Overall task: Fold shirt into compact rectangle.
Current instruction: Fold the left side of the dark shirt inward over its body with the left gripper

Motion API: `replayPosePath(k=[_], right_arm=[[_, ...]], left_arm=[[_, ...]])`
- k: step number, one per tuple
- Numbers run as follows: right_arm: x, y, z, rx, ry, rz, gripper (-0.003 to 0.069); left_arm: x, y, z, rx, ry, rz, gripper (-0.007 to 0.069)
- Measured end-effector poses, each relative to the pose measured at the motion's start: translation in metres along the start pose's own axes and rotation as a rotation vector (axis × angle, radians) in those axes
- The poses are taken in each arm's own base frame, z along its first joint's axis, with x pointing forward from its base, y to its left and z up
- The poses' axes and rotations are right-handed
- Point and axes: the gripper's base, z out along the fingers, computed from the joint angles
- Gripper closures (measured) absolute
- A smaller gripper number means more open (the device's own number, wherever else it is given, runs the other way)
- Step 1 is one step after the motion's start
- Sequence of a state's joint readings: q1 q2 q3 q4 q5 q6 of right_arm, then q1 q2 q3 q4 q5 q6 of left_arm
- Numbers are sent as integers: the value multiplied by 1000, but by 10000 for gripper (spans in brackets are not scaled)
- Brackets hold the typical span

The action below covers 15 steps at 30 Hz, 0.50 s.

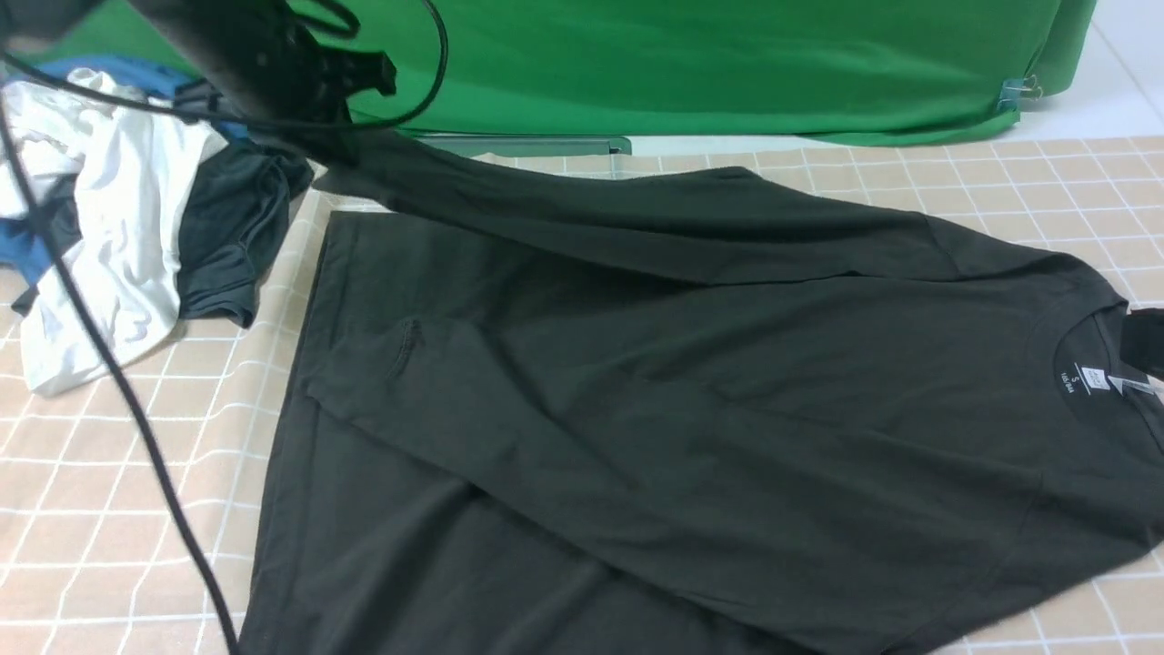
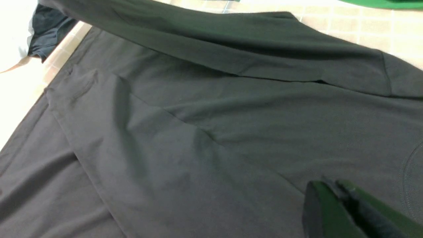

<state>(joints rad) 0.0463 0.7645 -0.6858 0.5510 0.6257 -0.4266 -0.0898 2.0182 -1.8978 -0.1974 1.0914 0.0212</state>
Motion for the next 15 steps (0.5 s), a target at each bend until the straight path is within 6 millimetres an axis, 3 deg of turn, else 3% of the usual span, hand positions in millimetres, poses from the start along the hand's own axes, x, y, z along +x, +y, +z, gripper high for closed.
replayPosePath(k=[5, 15], right_arm=[[0, 0, 0, 0, 0, -2, 587], [0, 0, 0, 1, -3, -8, 587]], left_arm=[[37, -3, -26, -8, 56, -31, 574], [142, -9, -25, -26, 167, -117, 574]])
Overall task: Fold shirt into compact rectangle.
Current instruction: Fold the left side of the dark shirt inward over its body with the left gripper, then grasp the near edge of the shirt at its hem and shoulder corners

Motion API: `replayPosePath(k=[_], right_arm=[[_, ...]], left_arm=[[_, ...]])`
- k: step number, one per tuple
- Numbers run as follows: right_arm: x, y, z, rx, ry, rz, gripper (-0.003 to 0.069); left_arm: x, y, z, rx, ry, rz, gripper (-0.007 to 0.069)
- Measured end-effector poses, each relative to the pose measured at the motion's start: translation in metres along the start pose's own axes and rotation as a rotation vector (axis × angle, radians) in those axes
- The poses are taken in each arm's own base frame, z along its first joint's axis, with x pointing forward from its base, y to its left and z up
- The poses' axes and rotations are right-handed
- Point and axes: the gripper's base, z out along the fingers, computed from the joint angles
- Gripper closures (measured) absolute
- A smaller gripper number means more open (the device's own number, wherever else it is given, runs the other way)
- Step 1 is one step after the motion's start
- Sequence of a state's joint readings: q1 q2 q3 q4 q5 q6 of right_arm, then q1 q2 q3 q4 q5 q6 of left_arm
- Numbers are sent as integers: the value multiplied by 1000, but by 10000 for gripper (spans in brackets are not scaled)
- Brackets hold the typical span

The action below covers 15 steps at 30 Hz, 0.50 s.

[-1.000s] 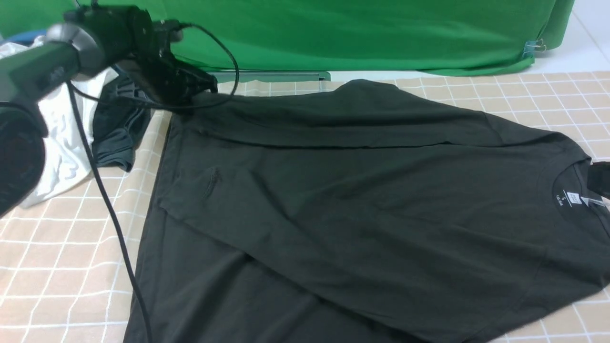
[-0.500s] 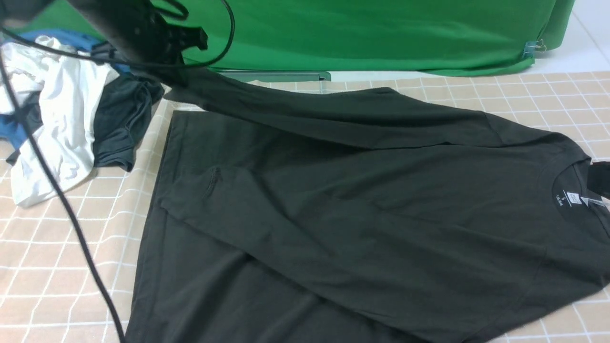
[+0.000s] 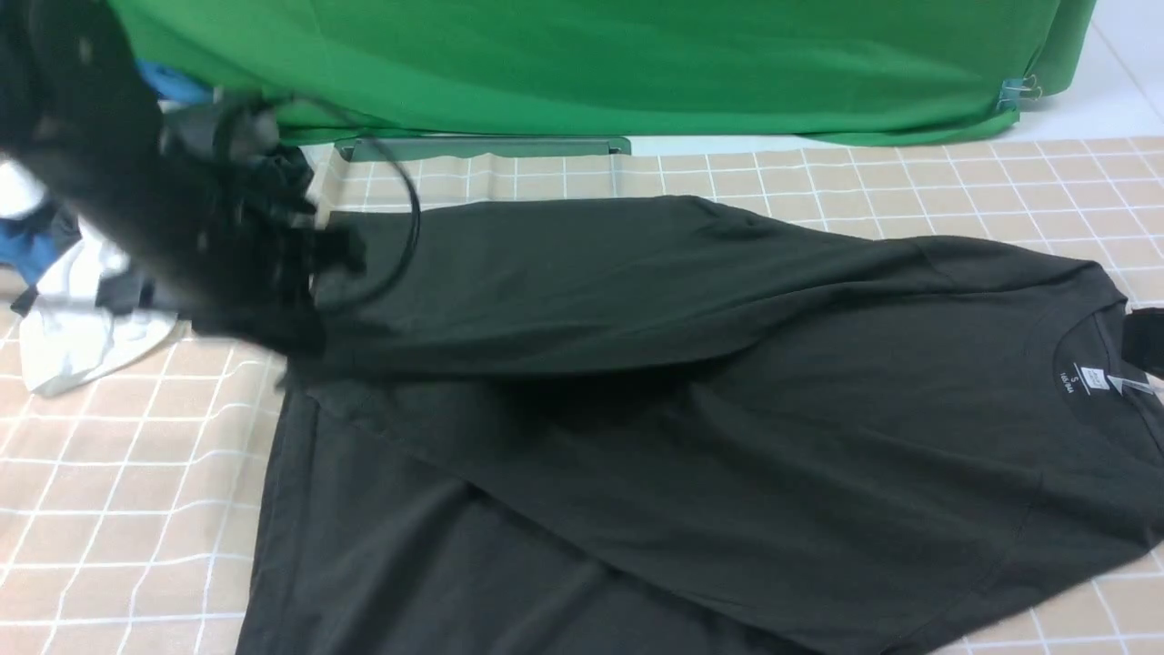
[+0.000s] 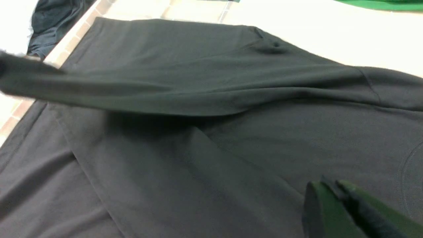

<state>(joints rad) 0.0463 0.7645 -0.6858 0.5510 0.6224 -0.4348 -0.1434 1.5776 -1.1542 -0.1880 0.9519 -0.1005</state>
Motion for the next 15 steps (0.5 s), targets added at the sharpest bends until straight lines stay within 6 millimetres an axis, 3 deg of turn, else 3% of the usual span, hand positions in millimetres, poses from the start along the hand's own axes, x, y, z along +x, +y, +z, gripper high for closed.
replayPosePath(k=[5, 9, 12, 13, 15], right_arm=[[-1, 0, 0, 3, -6, -4, 583], [-1, -1, 0, 6, -12, -5, 578], [-1, -1, 0, 7, -15, -6, 569], [-1, -1, 0, 7, -15, -6, 569], [-1, -1, 0, 6, -14, -6, 568]], left_arm=[[32, 10, 26, -16, 72, -30, 567], [40, 12, 33, -21, 107, -19, 522], [43, 12, 32, -17, 141, 3, 393], [43, 12, 32, -17, 147, 2, 384], [58, 12, 33, -32, 275, 22, 302]])
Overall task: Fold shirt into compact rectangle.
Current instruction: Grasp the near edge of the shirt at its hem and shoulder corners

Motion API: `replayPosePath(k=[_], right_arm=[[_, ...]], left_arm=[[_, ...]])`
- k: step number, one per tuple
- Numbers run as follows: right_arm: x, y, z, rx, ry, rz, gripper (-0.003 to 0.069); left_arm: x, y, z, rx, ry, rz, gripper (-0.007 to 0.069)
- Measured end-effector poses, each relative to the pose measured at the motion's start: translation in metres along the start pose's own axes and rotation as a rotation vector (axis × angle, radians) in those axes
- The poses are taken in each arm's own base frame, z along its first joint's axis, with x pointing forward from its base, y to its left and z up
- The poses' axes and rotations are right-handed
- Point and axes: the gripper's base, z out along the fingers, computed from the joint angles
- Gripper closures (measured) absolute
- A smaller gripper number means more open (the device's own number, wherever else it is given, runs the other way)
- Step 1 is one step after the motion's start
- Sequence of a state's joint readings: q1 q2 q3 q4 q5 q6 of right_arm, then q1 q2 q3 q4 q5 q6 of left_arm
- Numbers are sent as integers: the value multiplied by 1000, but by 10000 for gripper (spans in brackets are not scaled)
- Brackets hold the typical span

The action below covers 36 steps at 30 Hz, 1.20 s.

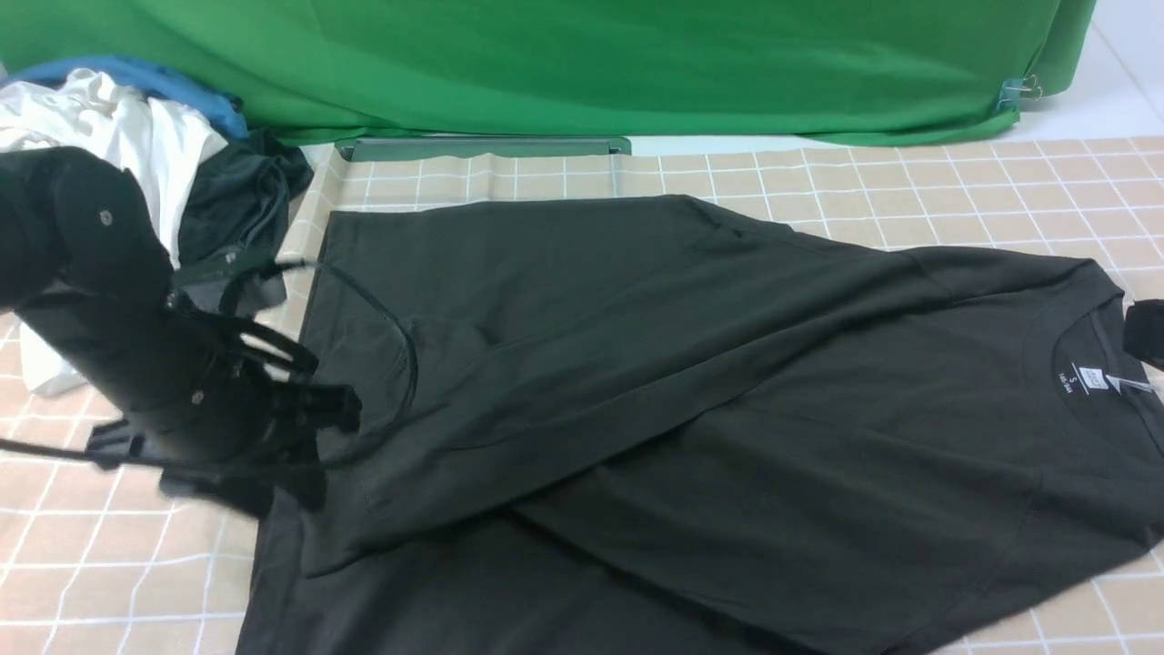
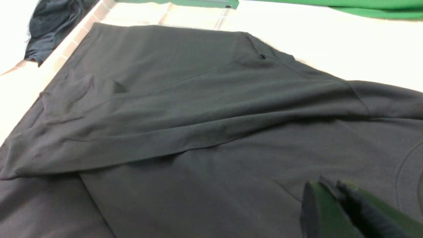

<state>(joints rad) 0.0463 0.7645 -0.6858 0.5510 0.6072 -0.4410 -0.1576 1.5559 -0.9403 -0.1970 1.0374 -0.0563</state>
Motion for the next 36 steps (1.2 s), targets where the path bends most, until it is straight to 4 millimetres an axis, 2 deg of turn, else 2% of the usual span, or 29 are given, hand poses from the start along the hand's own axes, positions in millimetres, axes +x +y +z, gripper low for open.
replayPosePath(k=[3, 5, 10, 14, 21, 28, 36], right_arm=[[0, 0, 1, -1, 5, 10, 568], [1, -1, 2, -2, 14, 18, 568], [4, -3, 13, -7, 73, 35, 568], [6, -5, 21, -11, 115, 45, 568], [6, -5, 22, -22, 141, 47, 568], [-1, -2, 18, -38, 140, 37, 568], [-1, -1, 18, -44, 150, 36, 568]], left_arm=[[23, 0, 10, -44, 134, 15, 258], [39, -1, 18, -71, 174, 27, 256], [76, -6, 37, -97, 167, 15, 244], [91, -6, 52, -106, 141, -17, 244], [96, -1, 59, -133, 123, -96, 244], [97, 3, 57, -182, 116, -76, 244], [96, 3, 57, -180, 104, -80, 246]])
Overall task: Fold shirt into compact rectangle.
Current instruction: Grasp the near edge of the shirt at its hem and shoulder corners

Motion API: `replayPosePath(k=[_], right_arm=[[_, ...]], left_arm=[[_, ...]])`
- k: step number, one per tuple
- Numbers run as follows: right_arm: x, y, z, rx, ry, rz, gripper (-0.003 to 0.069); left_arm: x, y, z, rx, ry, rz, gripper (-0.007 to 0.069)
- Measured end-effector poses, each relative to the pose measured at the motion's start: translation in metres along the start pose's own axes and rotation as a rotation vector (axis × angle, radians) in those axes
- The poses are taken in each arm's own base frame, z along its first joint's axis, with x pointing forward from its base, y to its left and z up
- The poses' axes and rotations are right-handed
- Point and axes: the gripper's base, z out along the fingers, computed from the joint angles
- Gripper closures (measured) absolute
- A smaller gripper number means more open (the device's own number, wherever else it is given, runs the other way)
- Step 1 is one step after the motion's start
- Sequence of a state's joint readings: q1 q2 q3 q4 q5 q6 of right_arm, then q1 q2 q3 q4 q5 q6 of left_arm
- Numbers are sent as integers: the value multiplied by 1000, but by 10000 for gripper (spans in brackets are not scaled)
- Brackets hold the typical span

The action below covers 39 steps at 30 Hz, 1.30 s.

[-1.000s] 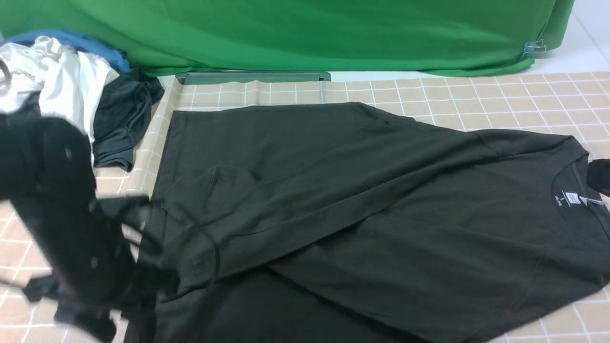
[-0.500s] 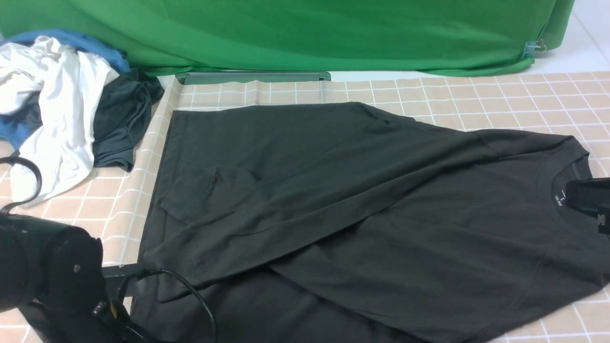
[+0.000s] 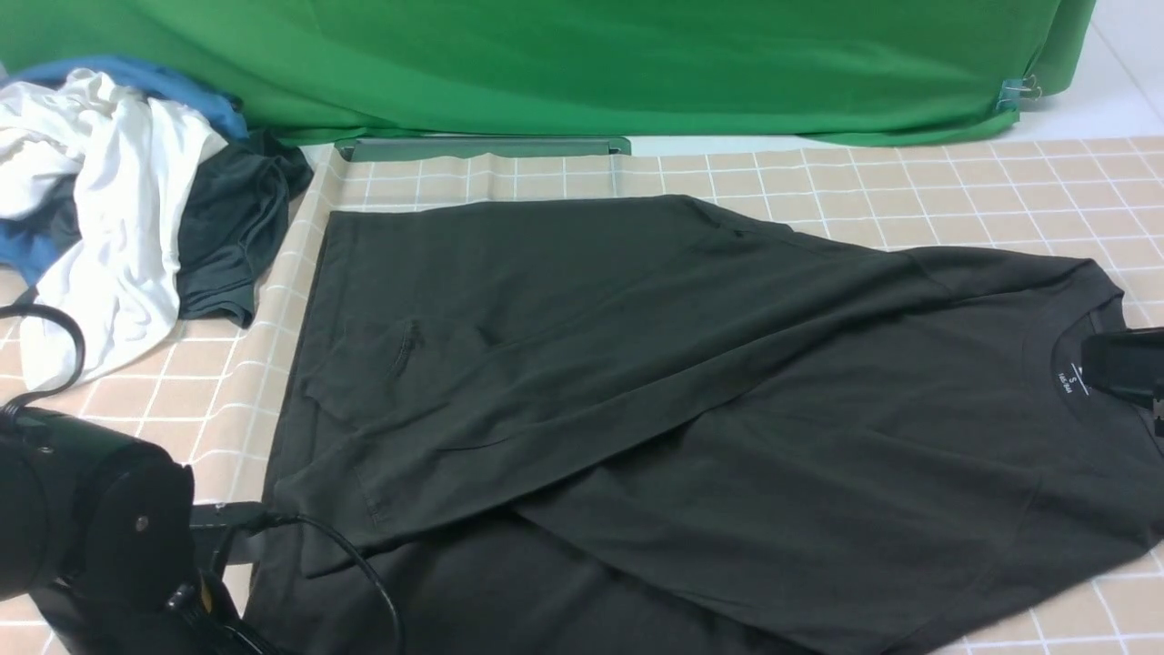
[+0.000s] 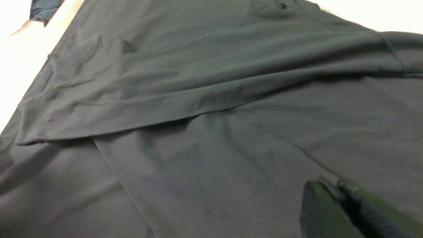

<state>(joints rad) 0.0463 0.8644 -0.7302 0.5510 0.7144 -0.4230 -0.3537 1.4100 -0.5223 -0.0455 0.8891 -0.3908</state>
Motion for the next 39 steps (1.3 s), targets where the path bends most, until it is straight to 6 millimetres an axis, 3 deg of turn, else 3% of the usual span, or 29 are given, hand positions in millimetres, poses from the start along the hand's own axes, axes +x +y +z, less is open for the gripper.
replayPosePath(k=[5, 10, 11, 17, 22, 25, 32, 39], right_arm=[[0, 0, 0, -3, 6, 0, 568], [-5, 7, -4, -69, 151, 6, 568], [-7, 8, -3, -78, 194, 2, 568], [-19, -1, 6, -48, 446, -32, 568], [-3, -7, 36, -29, 620, -116, 560], [17, -3, 59, -20, 685, -178, 494], [61, -4, 116, 23, 772, -351, 190], [76, -5, 154, 29, 799, -398, 129]], left_arm=[[2, -1, 2, 13, 4, -9, 316], [2, -3, 2, 46, -22, 23, 564], [1, -3, 2, 45, -24, 33, 580], [-2, 0, -11, 15, -87, 82, 589], [11, 5, -34, 45, -179, 59, 589], [19, 9, -43, 60, -205, 52, 589], [26, 11, -50, 75, -235, 37, 589], [25, 11, -50, 81, -248, 35, 589]])
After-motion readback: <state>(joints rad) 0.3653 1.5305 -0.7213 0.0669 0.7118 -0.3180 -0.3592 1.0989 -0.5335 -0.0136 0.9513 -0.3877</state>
